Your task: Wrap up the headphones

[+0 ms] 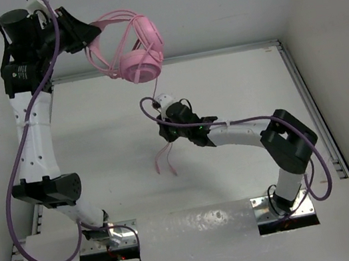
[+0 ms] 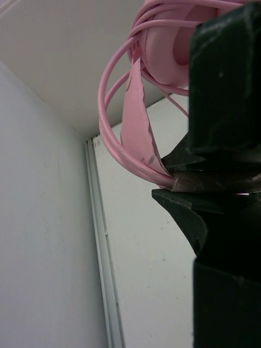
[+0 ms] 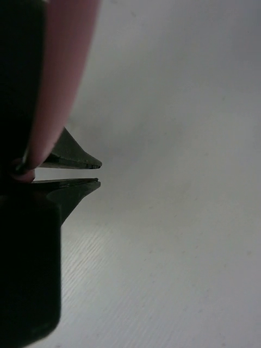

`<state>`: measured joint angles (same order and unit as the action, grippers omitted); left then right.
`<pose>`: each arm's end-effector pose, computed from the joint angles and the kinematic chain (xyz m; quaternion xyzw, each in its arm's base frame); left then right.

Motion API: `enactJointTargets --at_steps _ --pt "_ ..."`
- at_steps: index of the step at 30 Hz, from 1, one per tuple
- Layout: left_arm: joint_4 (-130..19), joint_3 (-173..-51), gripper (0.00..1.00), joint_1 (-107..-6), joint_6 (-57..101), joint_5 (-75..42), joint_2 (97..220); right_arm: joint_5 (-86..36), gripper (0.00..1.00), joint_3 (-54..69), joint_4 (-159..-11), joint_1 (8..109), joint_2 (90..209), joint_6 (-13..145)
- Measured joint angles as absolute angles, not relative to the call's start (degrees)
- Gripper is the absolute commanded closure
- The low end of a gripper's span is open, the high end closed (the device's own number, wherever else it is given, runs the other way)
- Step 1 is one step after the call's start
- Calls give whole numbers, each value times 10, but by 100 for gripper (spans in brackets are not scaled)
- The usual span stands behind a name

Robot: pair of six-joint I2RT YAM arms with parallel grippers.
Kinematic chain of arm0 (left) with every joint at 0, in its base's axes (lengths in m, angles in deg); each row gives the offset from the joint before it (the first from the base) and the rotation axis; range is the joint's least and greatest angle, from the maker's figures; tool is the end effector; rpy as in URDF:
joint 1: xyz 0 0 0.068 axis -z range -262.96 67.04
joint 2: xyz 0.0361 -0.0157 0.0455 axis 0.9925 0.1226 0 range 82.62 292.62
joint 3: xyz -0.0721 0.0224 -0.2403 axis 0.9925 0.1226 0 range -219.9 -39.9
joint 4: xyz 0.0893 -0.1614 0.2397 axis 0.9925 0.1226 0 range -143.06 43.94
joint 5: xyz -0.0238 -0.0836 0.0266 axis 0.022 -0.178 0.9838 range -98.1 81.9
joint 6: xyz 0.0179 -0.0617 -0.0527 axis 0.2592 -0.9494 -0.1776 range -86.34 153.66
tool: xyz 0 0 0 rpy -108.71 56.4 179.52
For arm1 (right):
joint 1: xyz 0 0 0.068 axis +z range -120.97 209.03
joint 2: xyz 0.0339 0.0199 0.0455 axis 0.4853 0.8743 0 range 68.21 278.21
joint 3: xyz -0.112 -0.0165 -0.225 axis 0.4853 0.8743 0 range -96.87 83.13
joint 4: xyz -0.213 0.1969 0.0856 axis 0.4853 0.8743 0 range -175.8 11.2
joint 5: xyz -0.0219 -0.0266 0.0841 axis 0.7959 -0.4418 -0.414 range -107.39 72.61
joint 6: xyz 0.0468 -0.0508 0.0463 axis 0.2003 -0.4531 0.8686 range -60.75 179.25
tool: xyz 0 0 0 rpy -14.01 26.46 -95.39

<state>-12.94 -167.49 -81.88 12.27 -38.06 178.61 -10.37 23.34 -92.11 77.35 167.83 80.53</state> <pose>0.3940 -0.0436 0.5365 0.0371 0.7501 -0.3149 0.5803 0.3006 0.3242 0.1332 -0.1774 0.8617 0.2253 0.4186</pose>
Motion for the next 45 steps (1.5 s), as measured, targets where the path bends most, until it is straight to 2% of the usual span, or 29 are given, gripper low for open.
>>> enactJointTargets --at_steps 3,4,7,8,11,12,16,24,29,31,33,34,35,36,37,41,44,45 --pt "-131 -1675 100 -818 109 -413 1780 -132 83 233 -988 776 1694 823" --pt "-131 -1676 100 -818 107 -421 1780 -139 75 233 -1009 778 1701 829" --pt "-130 -1676 100 -818 102 -434 1780 -154 70 233 -1053 783 1723 852" --pt "-129 -1678 100 -818 102 -436 1780 -158 62 233 -1065 783 1731 860" --pt "-127 -1690 100 -818 102 -440 1780 -159 53 233 -1092 777 1752 892" --pt "-128 -1695 100 -818 102 -441 1780 -158 46 233 -1100 774 1758 906" --pt "-129 -1708 100 -818 102 -447 1780 -144 42 235 -1122 768 1770 952" --pt "-129 -1709 100 -818 102 -451 1780 -97 52 250 -1140 768 1784 1030" --pt "-128 -1709 100 -818 102 -450 1780 -61 31 249 -1102 768 1808 1082" --pt "-128 -1709 100 -818 102 -449 1780 -48 25 253 -1091 768 1811 1101" --pt "-128 -1709 100 -818 102 -448 1780 -35 29 256 -1085 768 1812 1110" --pt "-128 -1709 100 -818 102 -448 1780 -29 34 257 -1082 768 1812 1113" --pt "-128 -1709 100 -818 102 -448 1780 -25 46 257 -1080 768 1812 1113" --pt "-128 -1709 100 -818 102 -448 1780 -22 50 257 -1080 767 1812 1114" --pt "-128 -1709 100 -818 102 -448 1780 -20 58 257 -1080 767 1812 1116" --pt "-128 -1709 100 -818 102 -448 1780 -9 74 252 -1077 768 1819 1118" --pt "-128 -1709 100 -818 102 -448 1780 -4 83 243 -1066 768 1832 1117" --pt "-128 -1709 100 -818 102 -447 1780 -4 93 240 -1062 768 1836 1117"
